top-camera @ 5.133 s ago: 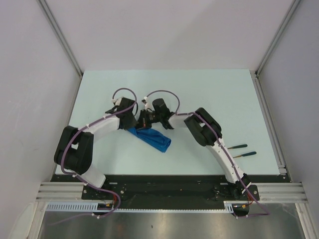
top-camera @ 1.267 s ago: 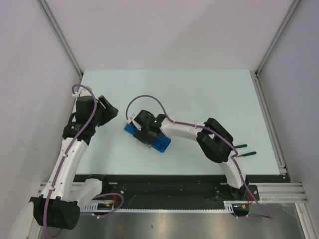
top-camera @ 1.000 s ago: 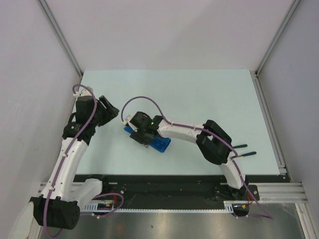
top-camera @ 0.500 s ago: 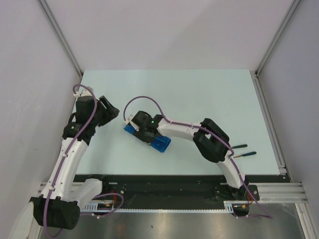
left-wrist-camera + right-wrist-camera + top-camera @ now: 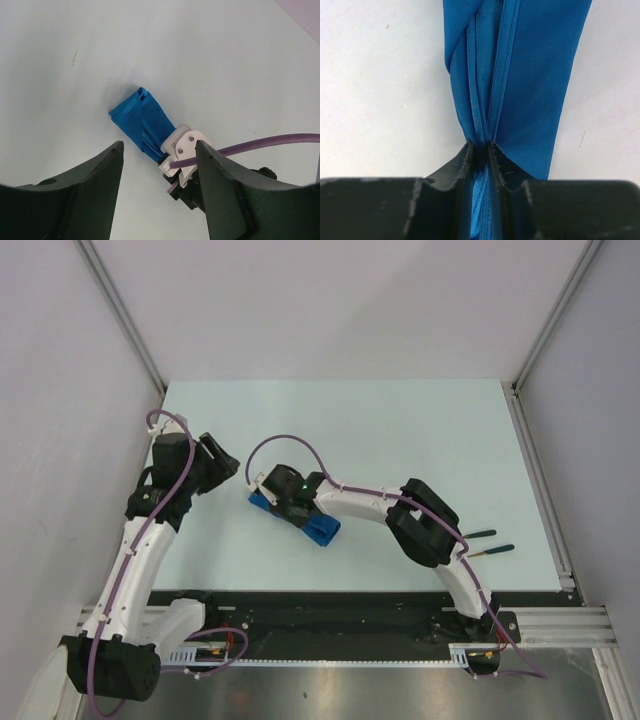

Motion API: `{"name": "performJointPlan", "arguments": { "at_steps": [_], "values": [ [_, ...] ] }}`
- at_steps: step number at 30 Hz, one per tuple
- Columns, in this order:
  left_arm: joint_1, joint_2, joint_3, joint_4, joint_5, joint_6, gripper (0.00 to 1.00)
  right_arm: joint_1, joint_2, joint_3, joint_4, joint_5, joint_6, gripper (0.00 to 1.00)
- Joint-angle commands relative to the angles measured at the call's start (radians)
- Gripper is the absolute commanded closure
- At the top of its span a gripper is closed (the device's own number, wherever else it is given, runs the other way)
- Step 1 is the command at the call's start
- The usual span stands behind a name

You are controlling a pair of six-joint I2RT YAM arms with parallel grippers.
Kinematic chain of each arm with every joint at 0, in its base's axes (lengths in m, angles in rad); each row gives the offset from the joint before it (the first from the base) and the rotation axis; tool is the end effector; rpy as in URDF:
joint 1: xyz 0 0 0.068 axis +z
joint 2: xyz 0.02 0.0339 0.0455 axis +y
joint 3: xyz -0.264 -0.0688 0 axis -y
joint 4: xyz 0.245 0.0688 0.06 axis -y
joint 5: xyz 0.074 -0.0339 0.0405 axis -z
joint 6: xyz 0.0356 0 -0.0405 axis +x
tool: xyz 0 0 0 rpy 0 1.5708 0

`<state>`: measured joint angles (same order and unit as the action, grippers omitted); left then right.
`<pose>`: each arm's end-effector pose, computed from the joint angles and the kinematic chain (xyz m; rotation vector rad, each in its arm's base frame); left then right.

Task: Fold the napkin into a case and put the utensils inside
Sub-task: Pick up the smaller rectangle-folded napkin, then turn over the smaller rectangle-folded napkin at the center of the board.

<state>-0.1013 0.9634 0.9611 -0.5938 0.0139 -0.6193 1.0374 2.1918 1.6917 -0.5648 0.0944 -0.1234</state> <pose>0.2041 -0.0212 0.3282 -0.5552 2.1272 -0.4251 0.2421 0.4034 0.1676 -1.4211 2.2259 0.1893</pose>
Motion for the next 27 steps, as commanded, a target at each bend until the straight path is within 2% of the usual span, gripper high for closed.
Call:
{"name": "performJointPlan", "arguments": {
  "at_steps": [1,4,5,10,16,19,23,27],
  "values": [
    [0.011,-0.015,-0.007,0.015,0.020,0.021,0.36,0.003,0.031,0.006,0.014,0.016,0.027,0.83],
    [0.012,-0.012,-0.010,0.017,0.021,0.024,0.36,0.001,0.017,0.019,0.019,0.007,0.037,0.93],
    [0.014,-0.011,-0.012,0.017,0.023,0.024,0.36,0.001,0.013,0.037,0.008,0.002,0.044,1.00],
    [0.021,-0.008,-0.007,0.015,0.027,0.029,0.36,-0.007,-0.013,0.129,-0.041,-0.085,0.123,1.00],
    [0.029,-0.012,0.021,-0.006,0.026,0.036,0.36,-0.054,-0.069,0.148,-0.018,-0.321,0.318,1.00],
    [0.032,-0.017,0.027,-0.009,0.029,0.039,0.36,-0.077,-0.104,0.059,0.087,-0.461,0.430,1.00],
    [0.034,-0.020,0.025,-0.011,0.035,0.039,0.36,-0.103,-0.136,-0.105,0.410,-0.665,0.644,1.00],
    [0.035,-0.022,0.022,-0.014,0.034,0.046,0.35,-0.112,-0.144,-0.249,0.687,-0.746,0.850,1.00]
  ]
}}
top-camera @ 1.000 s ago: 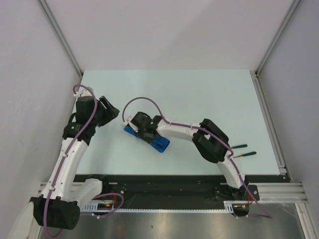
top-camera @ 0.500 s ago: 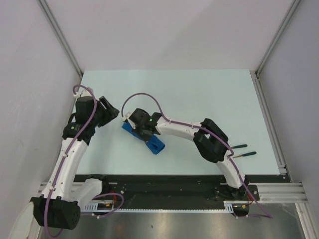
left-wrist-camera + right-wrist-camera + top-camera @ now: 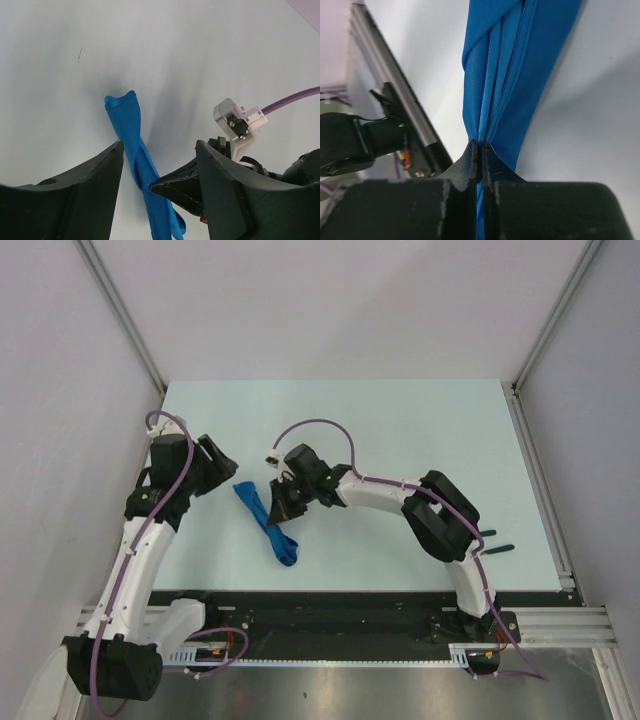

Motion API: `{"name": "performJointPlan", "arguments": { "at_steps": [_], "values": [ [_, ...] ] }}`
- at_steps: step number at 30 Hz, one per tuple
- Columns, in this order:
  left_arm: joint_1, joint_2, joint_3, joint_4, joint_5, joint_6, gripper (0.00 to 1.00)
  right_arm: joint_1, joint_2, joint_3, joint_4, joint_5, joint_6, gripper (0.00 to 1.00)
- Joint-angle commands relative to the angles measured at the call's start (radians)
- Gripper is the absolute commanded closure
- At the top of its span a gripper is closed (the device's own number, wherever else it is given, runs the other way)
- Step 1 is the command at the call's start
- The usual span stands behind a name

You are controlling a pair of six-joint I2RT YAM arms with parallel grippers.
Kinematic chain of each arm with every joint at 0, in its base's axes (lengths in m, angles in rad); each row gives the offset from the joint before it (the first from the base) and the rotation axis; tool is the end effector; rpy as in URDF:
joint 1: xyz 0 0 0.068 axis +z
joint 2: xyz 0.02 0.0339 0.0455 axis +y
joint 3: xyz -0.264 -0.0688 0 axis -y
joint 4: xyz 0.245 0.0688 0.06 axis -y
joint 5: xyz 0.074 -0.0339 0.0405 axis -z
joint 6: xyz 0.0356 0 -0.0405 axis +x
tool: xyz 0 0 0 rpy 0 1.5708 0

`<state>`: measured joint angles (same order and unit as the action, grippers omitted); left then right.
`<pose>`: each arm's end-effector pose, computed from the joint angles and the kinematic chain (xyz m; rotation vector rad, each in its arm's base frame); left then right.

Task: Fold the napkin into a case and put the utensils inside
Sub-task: Turn over the smaller rectangle-folded napkin at the center of the board.

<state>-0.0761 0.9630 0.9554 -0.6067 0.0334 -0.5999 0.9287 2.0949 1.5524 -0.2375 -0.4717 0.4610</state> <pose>0.2036 -0.0167 0.3252 -0.5551 2.1450 -0.4158 0.2674 0.3845 0.1926 -0.8491 2.4483 1.1650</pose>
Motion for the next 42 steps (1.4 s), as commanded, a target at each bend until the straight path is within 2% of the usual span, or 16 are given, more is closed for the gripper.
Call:
{"name": "performJointPlan", "arguments": {
  "at_steps": [1,4,10,16,18,21,22,24,25,27,28,30,33,35,39,42],
  "values": [
    [0.010,-0.018,0.026,0.001,0.016,0.028,0.35,-0.014,-0.047,-0.144,0.485,-0.194,0.298,1.00],
    [0.010,-0.015,0.023,0.004,0.019,0.026,0.35,-0.025,-0.033,-0.247,0.674,-0.246,0.404,1.00],
    [0.010,-0.001,0.005,0.022,0.040,0.022,0.35,-0.082,-0.048,-0.411,0.852,-0.265,0.468,1.00],
    [0.010,0.026,-0.029,0.067,0.108,0.023,0.35,-0.143,-0.065,-0.494,0.863,-0.278,0.436,1.00],
    [0.012,0.043,-0.047,0.093,0.134,0.032,0.35,-0.171,-0.056,-0.506,0.865,-0.297,0.412,0.95],
    [0.010,0.072,-0.081,0.148,0.192,0.049,0.34,-0.217,-0.061,-0.534,0.830,-0.314,0.341,0.80],
    [0.010,0.091,-0.090,0.162,0.218,0.054,0.34,-0.231,-0.065,-0.535,0.776,-0.317,0.315,0.71],
    [0.009,0.162,-0.106,0.191,0.324,0.060,0.35,-0.257,-0.085,-0.531,0.715,-0.326,0.236,0.62],
    [0.009,0.189,-0.109,0.200,0.353,0.057,0.37,-0.280,-0.099,-0.526,0.639,-0.320,0.207,0.55],
    [0.006,0.235,-0.127,0.252,0.446,0.037,0.41,-0.291,-0.163,-0.503,0.540,-0.300,0.081,0.51],
    [0.001,0.268,-0.133,0.269,0.465,0.028,0.43,-0.288,-0.189,-0.488,0.394,-0.227,0.029,0.47],
    [-0.020,0.299,-0.141,0.320,0.488,0.003,0.51,-0.260,-0.263,-0.451,0.229,-0.150,-0.037,0.45],
    [-0.047,0.374,-0.139,0.387,0.520,-0.057,0.60,-0.177,-0.312,-0.434,0.136,-0.049,-0.076,0.44],
    [-0.062,0.442,-0.136,0.423,0.522,-0.098,0.67,-0.116,-0.345,-0.446,0.155,-0.022,-0.047,0.44],
    [-0.073,0.499,-0.127,0.446,0.453,-0.133,0.74,-0.050,-0.351,-0.529,0.332,-0.054,0.045,0.48],
    [-0.080,0.543,-0.118,0.447,0.393,-0.144,0.75,-0.028,-0.342,-0.592,0.401,-0.042,0.067,0.59]
  ]
}}
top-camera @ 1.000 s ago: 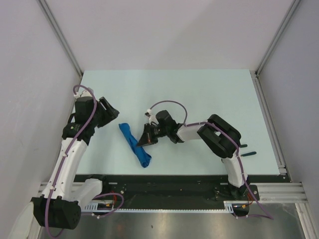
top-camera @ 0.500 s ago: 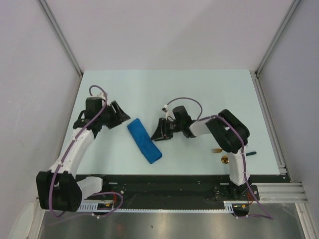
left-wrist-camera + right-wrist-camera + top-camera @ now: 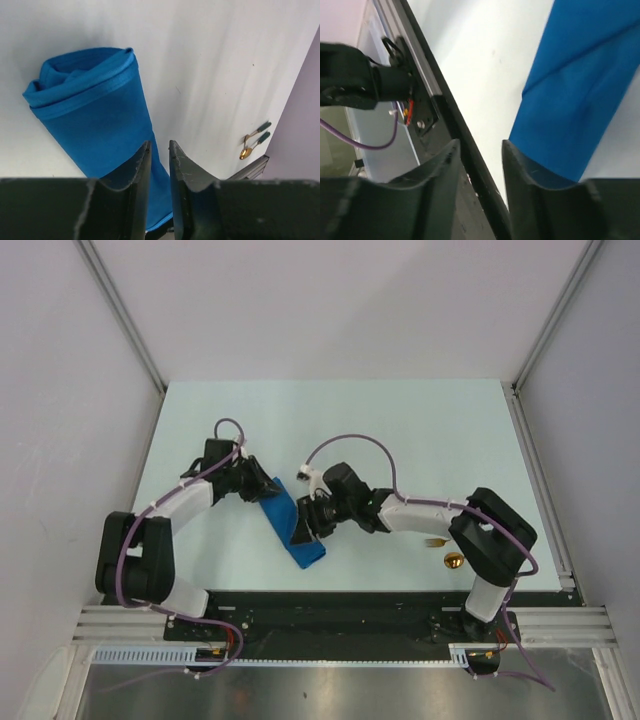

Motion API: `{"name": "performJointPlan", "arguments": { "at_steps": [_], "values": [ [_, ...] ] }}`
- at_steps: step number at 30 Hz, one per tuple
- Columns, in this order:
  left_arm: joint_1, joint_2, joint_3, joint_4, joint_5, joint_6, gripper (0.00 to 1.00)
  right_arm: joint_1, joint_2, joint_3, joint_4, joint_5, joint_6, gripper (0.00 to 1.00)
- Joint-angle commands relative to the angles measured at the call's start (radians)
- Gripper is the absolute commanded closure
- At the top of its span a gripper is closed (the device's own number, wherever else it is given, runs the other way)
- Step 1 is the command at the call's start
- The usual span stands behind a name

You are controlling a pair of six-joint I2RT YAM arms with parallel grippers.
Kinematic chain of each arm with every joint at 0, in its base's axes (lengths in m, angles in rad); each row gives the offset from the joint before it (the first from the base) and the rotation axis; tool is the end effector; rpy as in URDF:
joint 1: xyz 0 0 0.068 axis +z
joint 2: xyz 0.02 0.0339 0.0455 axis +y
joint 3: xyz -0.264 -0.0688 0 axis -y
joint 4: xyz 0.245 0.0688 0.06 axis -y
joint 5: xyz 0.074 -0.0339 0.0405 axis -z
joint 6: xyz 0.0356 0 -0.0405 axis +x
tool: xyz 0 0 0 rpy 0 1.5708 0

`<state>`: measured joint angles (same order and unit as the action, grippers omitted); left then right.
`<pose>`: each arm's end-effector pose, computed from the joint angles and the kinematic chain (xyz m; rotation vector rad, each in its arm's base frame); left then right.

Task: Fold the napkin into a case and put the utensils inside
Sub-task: Turn over the smaller rectangle-folded napkin at the center of the board.

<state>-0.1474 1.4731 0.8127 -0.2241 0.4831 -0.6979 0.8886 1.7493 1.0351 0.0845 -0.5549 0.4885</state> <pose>0.2858 -0.0592 0.1917 -0.4768 2.5134 -0.9460 0.2222 0.3033 0.1968 -0.8246 2.3023 1.3145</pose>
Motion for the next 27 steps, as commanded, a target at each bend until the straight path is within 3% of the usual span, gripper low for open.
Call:
{"name": "performJointPlan", "arguments": {
  "at_steps": [1,4,10,15,20,22,23,24,27],
  "values": [
    [-0.014,0.050,0.025,0.068,-0.066,-0.051,0.75,0.010,0.006,-0.105,0.092,0.049,0.044,0.62],
    [-0.026,0.110,0.023,0.078,-0.095,-0.060,0.76,-0.002,0.013,-0.144,0.123,0.072,0.036,0.67],
    [-0.053,0.193,0.040,0.097,-0.142,-0.077,0.78,-0.005,0.024,-0.156,0.092,0.092,0.009,0.69],
    [-0.084,0.141,0.092,0.028,-0.214,-0.055,0.76,-0.004,-0.057,-0.129,0.052,0.130,0.010,0.68],
    [-0.112,0.025,0.103,-0.032,-0.248,-0.042,0.71,-0.025,-0.025,-0.061,0.015,0.134,0.028,0.66],
    [-0.136,-0.026,0.112,-0.067,-0.274,-0.003,0.67,-0.028,-0.078,-0.053,-0.054,0.206,0.041,0.62],
    [-0.150,-0.074,0.114,-0.076,-0.278,0.014,0.61,-0.033,-0.108,-0.056,-0.136,0.255,0.073,0.58],
    [-0.164,-0.097,0.118,-0.086,-0.278,0.029,0.57,-0.049,-0.135,-0.059,-0.185,0.377,0.096,0.49],
    [-0.262,-0.164,0.129,-0.119,-0.282,0.072,0.46,-0.130,-0.279,-0.096,-0.390,0.573,0.244,0.37]
  ]
}}
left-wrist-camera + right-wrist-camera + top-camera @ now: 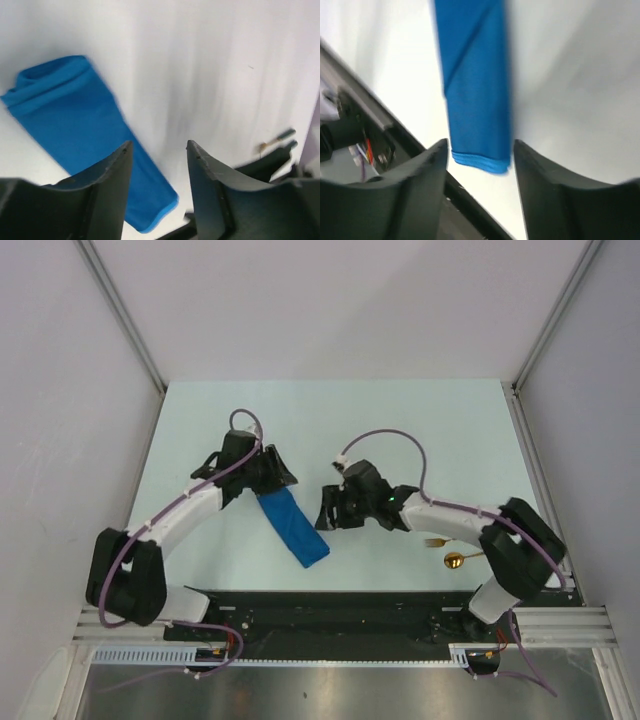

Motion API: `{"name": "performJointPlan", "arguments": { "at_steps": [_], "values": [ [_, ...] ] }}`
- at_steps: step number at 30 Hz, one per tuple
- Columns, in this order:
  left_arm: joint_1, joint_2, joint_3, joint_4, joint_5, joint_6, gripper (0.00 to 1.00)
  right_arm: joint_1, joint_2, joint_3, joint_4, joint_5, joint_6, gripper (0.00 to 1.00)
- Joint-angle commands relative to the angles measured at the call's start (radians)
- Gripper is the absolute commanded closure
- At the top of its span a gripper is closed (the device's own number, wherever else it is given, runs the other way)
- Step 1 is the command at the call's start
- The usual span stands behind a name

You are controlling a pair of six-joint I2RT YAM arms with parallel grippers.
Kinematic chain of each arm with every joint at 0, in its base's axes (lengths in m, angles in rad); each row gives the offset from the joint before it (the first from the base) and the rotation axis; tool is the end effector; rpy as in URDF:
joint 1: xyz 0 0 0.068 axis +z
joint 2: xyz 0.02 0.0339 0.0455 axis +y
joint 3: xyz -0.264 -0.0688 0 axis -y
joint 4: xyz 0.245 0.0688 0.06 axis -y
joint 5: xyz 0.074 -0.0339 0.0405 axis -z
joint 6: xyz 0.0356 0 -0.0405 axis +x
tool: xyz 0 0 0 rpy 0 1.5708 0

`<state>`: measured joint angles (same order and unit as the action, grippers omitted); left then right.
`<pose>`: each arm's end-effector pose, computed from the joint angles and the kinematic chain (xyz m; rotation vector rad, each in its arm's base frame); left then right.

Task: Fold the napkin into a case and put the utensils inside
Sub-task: Turn over the smaller rectangle-folded napkin at the center of the board, then pick up the spoon from the corner of the board.

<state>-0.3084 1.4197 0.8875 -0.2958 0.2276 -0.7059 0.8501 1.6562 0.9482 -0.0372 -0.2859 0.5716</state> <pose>0.2790 -0.0973 0.2218 -0.3849 2.4756 -0.7235 0.2215 0.2675 0.1894 -0.5057 2.4669 0.9923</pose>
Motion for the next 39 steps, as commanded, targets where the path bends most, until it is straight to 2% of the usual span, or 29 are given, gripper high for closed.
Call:
{"name": "performJointPlan", "arguments": {
  "at_steps": [1,2,3,5,6,7,9,10,12,13,16,17,19,20,23,25,31,32,34,35,37,38,39],
  "values": [
    [-0.171,-0.123,0.054,-0.051,-0.048,0.086,0.43,-0.120,-0.225,-0.026,-0.318,0.345,0.207,0.34],
    [-0.210,-0.136,0.056,-0.051,-0.059,0.085,0.41,-0.150,-0.315,-0.063,-0.407,0.413,0.277,0.32],
    [-0.281,-0.149,0.057,-0.045,-0.060,0.082,0.41,-0.211,-0.363,-0.093,-0.440,0.442,0.315,0.22],
    [-0.346,-0.151,0.070,-0.019,-0.033,0.079,0.39,-0.288,-0.461,-0.162,-0.543,0.500,0.375,0.15],
    [-0.400,-0.148,0.077,-0.011,-0.021,0.077,0.39,-0.322,-0.539,-0.173,-0.588,0.564,0.428,0.06],
    [-0.428,-0.145,0.097,-0.002,-0.011,0.082,0.39,-0.394,-0.579,-0.181,-0.636,0.602,0.447,0.00],
    [-0.492,-0.143,0.119,-0.009,0.002,0.104,0.38,-0.495,-0.659,-0.196,-0.771,0.636,0.497,0.00],
    [-0.507,-0.145,0.135,-0.014,0.010,0.114,0.38,-0.614,-0.683,-0.207,-0.802,0.613,0.502,0.00],
    [-0.547,-0.149,0.143,-0.022,0.038,0.138,0.38,-0.736,-0.743,-0.250,-0.855,0.561,0.510,0.00],
    [-0.552,-0.157,0.142,-0.020,0.050,0.140,0.37,-0.837,-0.759,-0.259,-0.865,0.557,0.502,0.00],
    [-0.557,-0.180,0.123,-0.002,0.140,0.126,0.37,-0.946,-0.774,-0.308,-0.877,0.611,0.488,0.00],
    [-0.557,-0.198,0.122,-0.002,0.159,0.126,0.36,-1.012,-0.770,-0.322,-0.874,0.610,0.482,0.02],
    [-0.557,-0.217,0.133,-0.031,0.177,0.151,0.32,-1.060,-0.753,-0.356,-0.857,0.610,0.468,0.05],
    [-0.557,-0.229,0.137,-0.046,0.177,0.163,0.32,-1.078,-0.750,-0.368,-0.836,0.628,0.452,0.11],
    [-0.557,-0.243,0.149,-0.097,0.179,0.204,0.31,-1.105,-0.704,-0.411,-0.753,0.613,0.415,0.18],
    [-0.557,-0.231,0.160,-0.118,0.194,0.223,0.31,-1.112,-0.670,-0.420,-0.724,0.622,0.421,0.20],
    [-0.574,-0.176,0.203,-0.152,0.233,0.240,0.31,-1.151,-0.533,-0.427,-0.659,0.663,0.418,0.33],
    [-0.575,-0.166,0.209,-0.157,0.240,0.243,0.31,-1.160,-0.517,-0.422,-0.650,0.660,0.410,0.42],
    [-0.575,-0.141,0.232,-0.177,0.246,0.250,0.32,-1.178,-0.458,-0.427,-0.633,0.662,0.395,0.47],
    [-0.574,-0.133,0.237,-0.177,0.254,0.249,0.32,-1.188,-0.438,-0.425,-0.632,0.651,0.392,0.55],
    [-0.574,-0.108,0.249,-0.169,0.263,0.241,0.32,-1.192,-0.414,-0.425,-0.629,0.621,0.381,0.66],
    [-0.574,-0.101,0.252,-0.154,0.277,0.227,0.32,-1.194,-0.415,-0.428,-0.624,0.614,0.376,0.78],
    [-0.574,-0.093,0.257,-0.146,0.285,0.221,0.32,-1.195,-0.432,-0.436,-0.621,0.605,0.369,0.84]
  ]
}}
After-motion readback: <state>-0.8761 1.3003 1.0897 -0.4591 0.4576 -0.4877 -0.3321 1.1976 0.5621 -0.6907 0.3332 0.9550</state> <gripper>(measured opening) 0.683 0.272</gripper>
